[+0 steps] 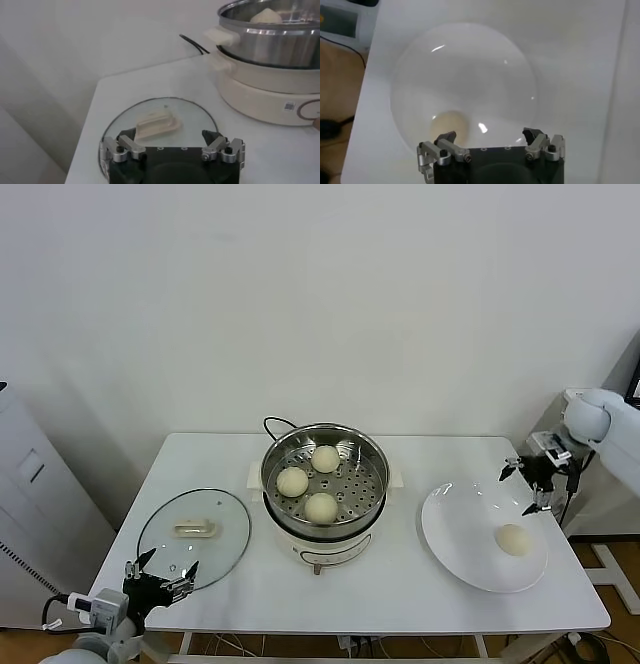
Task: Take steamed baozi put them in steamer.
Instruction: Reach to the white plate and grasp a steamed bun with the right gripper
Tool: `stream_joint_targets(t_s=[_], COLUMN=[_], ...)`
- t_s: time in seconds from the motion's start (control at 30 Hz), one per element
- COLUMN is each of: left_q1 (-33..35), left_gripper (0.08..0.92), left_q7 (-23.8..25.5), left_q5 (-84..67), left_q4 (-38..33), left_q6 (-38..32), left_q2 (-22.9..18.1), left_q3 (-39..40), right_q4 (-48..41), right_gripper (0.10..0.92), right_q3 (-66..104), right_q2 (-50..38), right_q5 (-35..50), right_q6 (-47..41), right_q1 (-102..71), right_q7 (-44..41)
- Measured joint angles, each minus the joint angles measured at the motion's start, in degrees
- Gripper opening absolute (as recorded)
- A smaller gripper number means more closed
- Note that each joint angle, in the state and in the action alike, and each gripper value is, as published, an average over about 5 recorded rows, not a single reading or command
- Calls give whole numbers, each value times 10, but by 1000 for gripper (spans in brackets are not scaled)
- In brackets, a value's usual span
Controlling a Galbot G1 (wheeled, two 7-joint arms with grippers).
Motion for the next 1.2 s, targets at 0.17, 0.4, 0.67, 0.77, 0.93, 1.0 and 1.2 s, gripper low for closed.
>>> stream_joint_targets(t_s=[0.17,0.4,0.67,0.77,0.93,1.0,1.2], left_q1=[-1,-1,-2,-2,-2,-2,-2], left_gripper=[823,823,823,823,823,823,823], left_q7=[0,0,0,0,0,0,0], left_q5=[0,0,0,0,0,0,1], left_q4=[-1,-2,-2,-2,-1,-1,0], left_q6=[1,2,2,2,2,2,3], left_q2=[0,0,0,-1,-1,-1,-1], left_q3=[0,1,1,1,1,1,3], right_q4=[-10,-22,-36,-42,-50,-55,-66], right_gripper=[823,823,823,823,820,810,674], right_q3=[33,72,108,119,135,142,162], right_q2=[-1,-1,5,8,15,19,30], right_q5=[-17,-40,-64,-73,-85,-91,-105], right_q6=[-3,-4,-2,-1,0,1,0], right_q1=[-39,-82,-120,-133,-151,-158,-175], right_q7=[6,10,13,12,13,15,20])
